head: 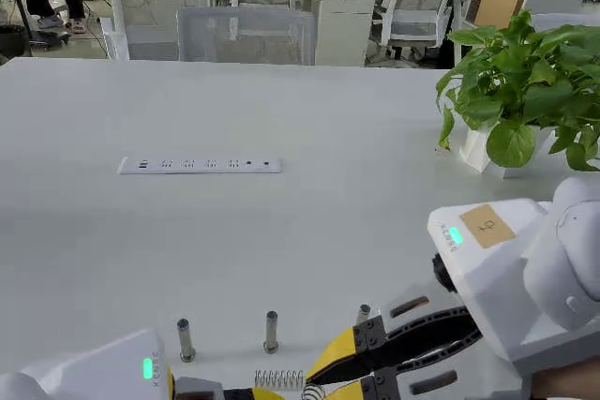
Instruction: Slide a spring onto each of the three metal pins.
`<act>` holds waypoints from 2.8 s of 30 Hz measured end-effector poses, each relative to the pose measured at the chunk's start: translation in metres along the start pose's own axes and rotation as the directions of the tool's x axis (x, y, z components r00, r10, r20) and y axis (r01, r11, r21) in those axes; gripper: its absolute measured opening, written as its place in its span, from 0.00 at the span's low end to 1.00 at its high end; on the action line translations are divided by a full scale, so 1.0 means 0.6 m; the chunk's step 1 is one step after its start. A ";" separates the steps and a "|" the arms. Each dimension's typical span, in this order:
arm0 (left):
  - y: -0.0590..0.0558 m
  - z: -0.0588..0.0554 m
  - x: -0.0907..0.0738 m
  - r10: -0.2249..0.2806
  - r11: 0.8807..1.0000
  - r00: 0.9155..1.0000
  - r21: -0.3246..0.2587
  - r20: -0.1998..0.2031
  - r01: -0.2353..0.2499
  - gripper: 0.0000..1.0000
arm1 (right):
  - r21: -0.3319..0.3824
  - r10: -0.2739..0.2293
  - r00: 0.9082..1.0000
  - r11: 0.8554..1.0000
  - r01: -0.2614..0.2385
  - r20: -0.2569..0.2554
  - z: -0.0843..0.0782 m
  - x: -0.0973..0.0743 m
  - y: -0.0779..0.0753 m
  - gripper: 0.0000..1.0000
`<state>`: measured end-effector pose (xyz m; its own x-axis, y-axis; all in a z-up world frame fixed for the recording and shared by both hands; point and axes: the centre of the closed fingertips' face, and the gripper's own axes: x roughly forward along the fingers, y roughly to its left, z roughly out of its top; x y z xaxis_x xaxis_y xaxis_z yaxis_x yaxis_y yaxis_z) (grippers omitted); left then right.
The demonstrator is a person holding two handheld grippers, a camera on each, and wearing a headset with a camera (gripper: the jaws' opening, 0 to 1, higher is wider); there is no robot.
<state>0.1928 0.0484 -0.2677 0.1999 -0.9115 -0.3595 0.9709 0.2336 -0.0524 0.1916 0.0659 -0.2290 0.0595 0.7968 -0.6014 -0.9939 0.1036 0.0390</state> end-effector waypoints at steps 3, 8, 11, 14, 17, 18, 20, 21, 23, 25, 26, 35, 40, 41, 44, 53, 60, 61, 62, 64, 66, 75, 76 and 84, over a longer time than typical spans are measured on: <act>0.001 0.000 0.001 0.004 1.000 1.000 -0.002 0.005 -0.004 0.06 | 0.000 -0.002 1.000 1.000 0.002 0.000 -0.001 -0.001 0.000 0.07; -0.003 0.001 0.002 -0.001 1.000 1.000 -0.021 0.019 0.001 0.06 | -0.003 0.005 1.000 1.000 -0.005 -0.004 -0.001 -0.004 0.003 0.07; -0.005 -0.001 0.001 -0.007 1.000 1.000 -0.029 0.024 0.008 0.06 | -0.004 0.011 1.000 1.000 -0.011 -0.009 -0.004 -0.005 0.005 0.07; -0.007 -0.002 0.001 -0.006 0.999 1.000 -0.031 0.025 0.007 0.06 | -0.006 0.016 1.000 1.000 -0.016 -0.015 -0.006 -0.005 0.007 0.07; -0.007 -0.002 0.000 -0.006 0.999 0.999 -0.043 0.031 0.007 0.06 | -0.013 0.018 1.000 1.000 -0.018 -0.019 -0.007 -0.005 0.007 0.07; -0.007 -0.003 0.000 -0.005 0.999 1.000 -0.047 0.030 0.007 0.06 | -0.012 0.016 1.000 1.000 -0.016 -0.021 -0.008 -0.006 0.006 0.08; -0.008 -0.003 -0.001 -0.005 0.999 1.000 -0.047 0.031 0.006 0.06 | -0.016 0.010 1.000 1.000 -0.010 -0.025 -0.009 -0.006 0.005 0.11; -0.008 -0.004 -0.001 -0.005 0.999 1.000 -0.048 0.028 0.006 0.06 | -0.012 0.007 1.000 1.000 -0.007 -0.025 -0.009 -0.006 0.003 0.16; -0.008 -0.006 0.000 -0.007 0.999 1.000 -0.052 0.023 0.008 0.06 | -0.021 -0.007 0.999 1.000 0.006 -0.041 -0.012 -0.006 -0.001 0.22; -0.009 -0.011 0.002 -0.009 0.999 1.000 -0.052 0.009 0.009 0.06 | -0.042 -0.013 0.998 0.999 0.011 -0.064 -0.014 -0.007 -0.004 0.25; -0.009 -0.012 0.003 -0.009 0.999 1.000 -0.051 0.007 0.009 0.06 | -0.051 -0.011 0.997 0.999 0.007 -0.082 -0.016 -0.008 -0.004 0.25; -0.001 -0.028 0.017 0.007 0.999 0.999 -0.042 -0.045 -0.009 0.06 | -0.140 0.081 0.951 0.982 -0.128 -0.300 -0.044 0.004 0.001 0.26; 0.003 -0.029 0.023 0.017 0.999 0.998 -0.047 -0.055 -0.019 0.06 | -0.168 0.115 0.922 0.968 -0.188 -0.371 -0.045 0.014 -0.004 0.23; 0.003 -0.029 0.024 0.016 0.999 0.998 -0.049 -0.056 -0.019 0.06 | -0.167 0.124 0.914 0.965 -0.201 -0.387 -0.045 0.017 -0.005 0.22; 0.005 -0.029 0.027 0.021 0.999 0.998 -0.048 -0.059 -0.024 0.06 | -0.173 0.137 0.888 0.957 -0.232 -0.438 -0.056 0.022 -0.007 0.20; 0.010 -0.023 0.031 0.032 0.998 0.998 -0.059 -0.050 -0.035 0.06 | -0.174 0.155 0.861 0.947 -0.268 -0.484 -0.066 0.033 -0.007 0.11; 0.012 -0.018 0.034 0.033 0.997 0.999 -0.062 -0.041 -0.036 0.06 | -0.162 0.164 0.852 0.947 -0.278 -0.498 -0.073 0.029 -0.008 0.08; 0.012 -0.018 0.034 0.033 0.998 0.999 -0.059 -0.042 -0.035 0.06 | -0.160 0.165 0.852 0.947 -0.277 -0.497 -0.074 0.029 -0.007 0.09; 0.012 -0.017 0.035 0.032 0.998 0.999 -0.058 -0.042 -0.034 0.06 | -0.161 0.165 0.851 0.947 -0.277 -0.498 -0.074 0.029 -0.008 0.08; 0.011 -0.017 0.036 0.029 0.998 0.999 -0.057 -0.043 -0.032 0.06 | -0.157 0.167 0.851 0.948 -0.278 -0.498 -0.075 0.028 -0.007 0.08; 0.010 -0.016 0.037 0.027 0.998 0.999 -0.057 -0.042 -0.029 0.06 | -0.158 0.167 0.852 0.948 -0.278 -0.496 -0.075 0.029 -0.007 0.08; 0.012 -0.013 0.037 0.032 0.997 0.999 -0.062 -0.041 -0.034 0.06 | -0.156 0.161 0.853 0.950 -0.270 -0.497 -0.073 0.028 -0.009 0.08; 0.012 -0.013 0.036 0.032 0.997 0.999 -0.064 -0.040 -0.035 0.06 | -0.154 0.160 0.853 0.951 -0.268 -0.497 -0.073 0.028 -0.009 0.08; 0.014 -0.011 0.037 0.046 0.996 0.999 -0.076 -0.023 -0.048 0.06 | -0.159 0.147 0.854 0.953 -0.257 -0.500 -0.073 0.027 -0.010 0.07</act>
<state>0.2043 0.0327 -0.2824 0.2413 -0.8918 -0.3827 0.9475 0.3018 -0.1056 0.1948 0.0523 -0.2739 -0.1422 0.3980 -0.9063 -0.9775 -0.2005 0.0653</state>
